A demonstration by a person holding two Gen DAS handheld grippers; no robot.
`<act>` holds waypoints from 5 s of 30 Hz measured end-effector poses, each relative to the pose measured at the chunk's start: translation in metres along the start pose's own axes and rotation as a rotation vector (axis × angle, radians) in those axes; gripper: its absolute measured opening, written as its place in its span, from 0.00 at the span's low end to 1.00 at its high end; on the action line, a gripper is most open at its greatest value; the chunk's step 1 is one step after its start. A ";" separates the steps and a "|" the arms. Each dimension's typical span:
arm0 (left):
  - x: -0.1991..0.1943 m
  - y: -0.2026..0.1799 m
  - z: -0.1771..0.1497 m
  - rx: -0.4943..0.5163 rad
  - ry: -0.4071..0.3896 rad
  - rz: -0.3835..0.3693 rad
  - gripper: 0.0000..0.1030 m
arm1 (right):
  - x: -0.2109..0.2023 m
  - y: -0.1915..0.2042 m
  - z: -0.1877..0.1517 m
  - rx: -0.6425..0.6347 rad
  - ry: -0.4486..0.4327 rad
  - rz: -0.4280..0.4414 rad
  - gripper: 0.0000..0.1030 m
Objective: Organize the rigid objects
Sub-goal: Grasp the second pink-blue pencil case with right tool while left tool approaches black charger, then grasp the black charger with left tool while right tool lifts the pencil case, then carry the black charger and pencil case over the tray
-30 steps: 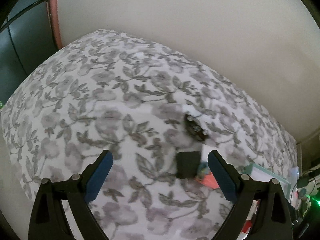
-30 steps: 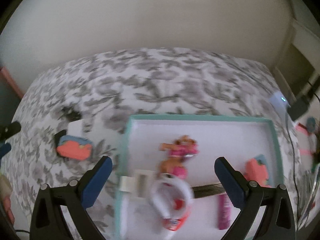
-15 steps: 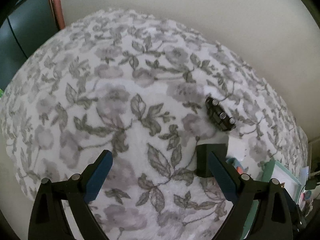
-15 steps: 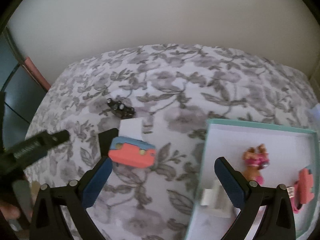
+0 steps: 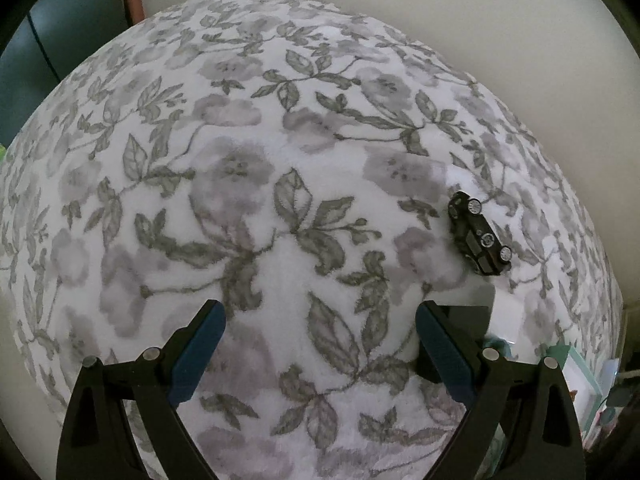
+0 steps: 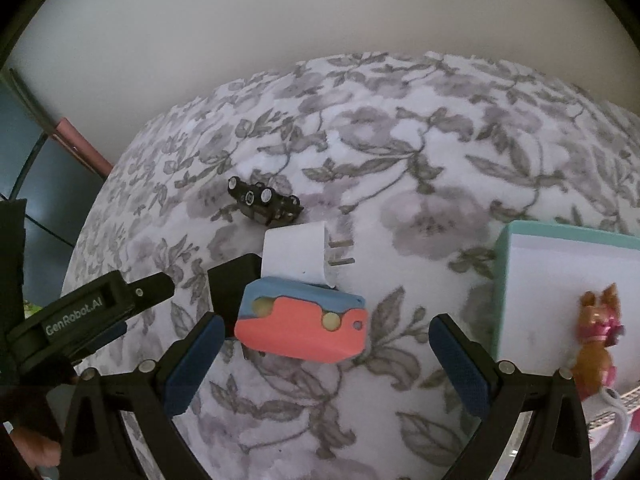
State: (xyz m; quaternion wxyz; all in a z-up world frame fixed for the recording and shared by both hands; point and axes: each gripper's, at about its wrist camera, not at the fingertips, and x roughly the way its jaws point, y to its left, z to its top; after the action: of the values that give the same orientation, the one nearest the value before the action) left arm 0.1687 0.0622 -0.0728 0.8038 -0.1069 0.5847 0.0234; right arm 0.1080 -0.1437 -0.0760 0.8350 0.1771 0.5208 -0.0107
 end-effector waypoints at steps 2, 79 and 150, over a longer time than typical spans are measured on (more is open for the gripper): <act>0.002 0.001 0.001 -0.006 0.006 0.001 0.93 | 0.005 -0.002 -0.001 0.016 0.007 0.012 1.00; 0.010 -0.049 -0.008 0.109 0.034 -0.170 0.44 | 0.000 -0.020 0.005 0.021 0.059 -0.122 0.72; -0.042 -0.293 -0.154 0.668 0.093 -0.365 0.44 | -0.137 -0.269 -0.015 0.436 -0.044 -0.429 0.72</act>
State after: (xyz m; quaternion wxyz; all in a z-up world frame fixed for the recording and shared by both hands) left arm 0.0588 -0.2505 -0.0357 0.7578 0.0575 0.5675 -0.3168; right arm -0.0228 -0.4143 -0.0387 0.7671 0.2378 0.5136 -0.3021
